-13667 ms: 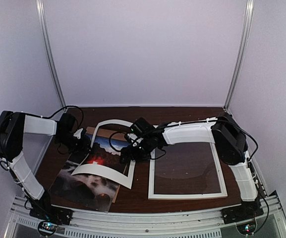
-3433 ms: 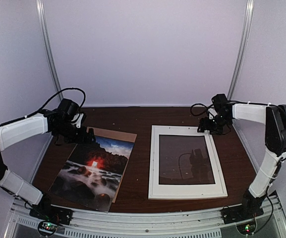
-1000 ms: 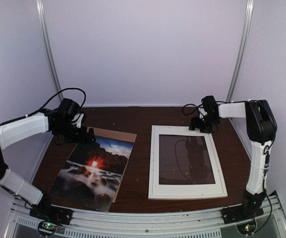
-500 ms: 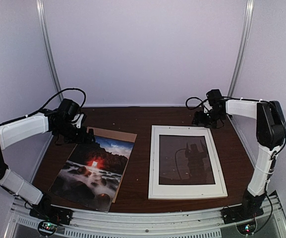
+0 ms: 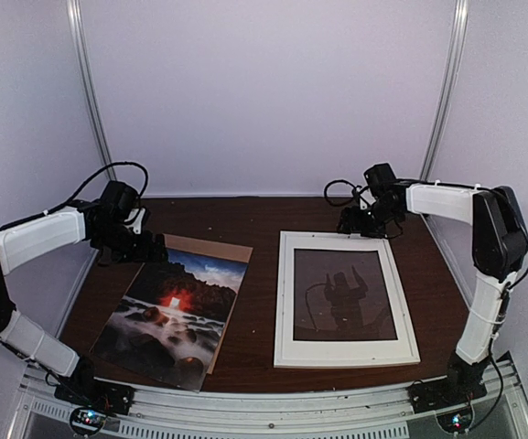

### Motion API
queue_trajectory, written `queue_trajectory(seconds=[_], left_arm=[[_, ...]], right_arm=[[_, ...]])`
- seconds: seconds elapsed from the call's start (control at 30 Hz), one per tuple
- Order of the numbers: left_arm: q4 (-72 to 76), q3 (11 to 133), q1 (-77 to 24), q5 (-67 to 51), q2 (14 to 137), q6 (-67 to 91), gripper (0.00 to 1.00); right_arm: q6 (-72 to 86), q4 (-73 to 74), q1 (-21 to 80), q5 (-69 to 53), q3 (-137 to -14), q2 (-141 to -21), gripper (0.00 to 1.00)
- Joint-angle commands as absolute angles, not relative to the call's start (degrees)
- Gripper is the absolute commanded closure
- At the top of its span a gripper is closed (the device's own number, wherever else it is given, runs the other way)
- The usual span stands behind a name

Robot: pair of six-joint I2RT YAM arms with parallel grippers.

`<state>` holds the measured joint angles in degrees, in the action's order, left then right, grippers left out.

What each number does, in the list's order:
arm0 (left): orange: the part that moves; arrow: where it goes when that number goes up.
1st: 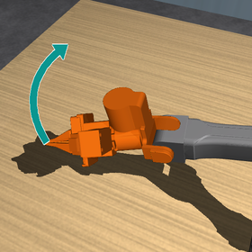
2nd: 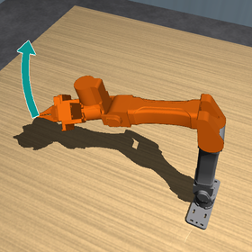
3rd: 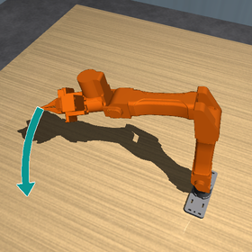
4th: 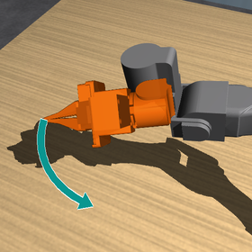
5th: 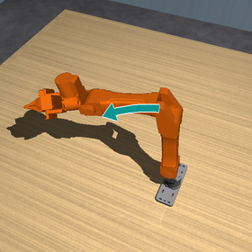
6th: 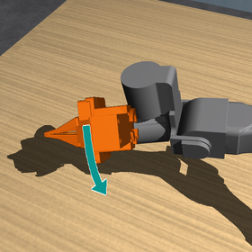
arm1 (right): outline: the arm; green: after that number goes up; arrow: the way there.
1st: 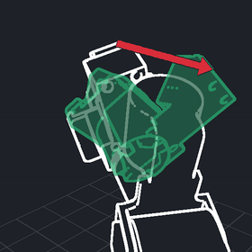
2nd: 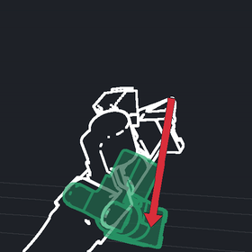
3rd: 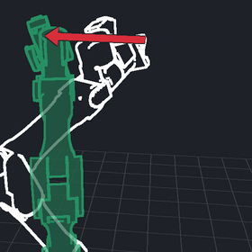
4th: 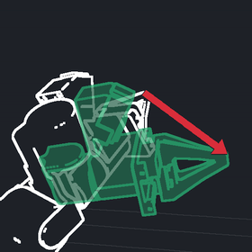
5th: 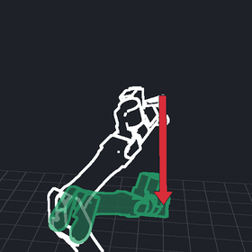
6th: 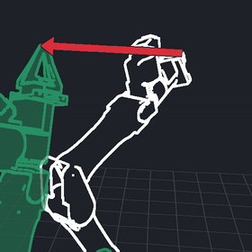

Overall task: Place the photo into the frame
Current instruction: Move the photo to the center of the board.

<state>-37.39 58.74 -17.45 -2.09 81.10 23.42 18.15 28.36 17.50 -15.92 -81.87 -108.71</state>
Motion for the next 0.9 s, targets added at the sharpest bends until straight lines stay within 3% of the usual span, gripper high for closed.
queue_trajectory(seconds=[0.0,0.5,0.87], left_arm=[[-35.4,57.9,-13.8,-5.8,82.1,23.1,0.02],[-29.7,53.2,2.8,-22.2,85.1,29.3,0.02],[-36.3,59.1,3.6,-22.8,93.5,26.7,0.02]], right_arm=[[18.4,28.7,21.7,-17.8,-82.9,-108.2,0.18],[24.7,23.6,39.2,-24.5,-86.3,-115.2,0.18],[34.6,18.2,48.8,-28.8,-93.1,-126.7,0.18]])
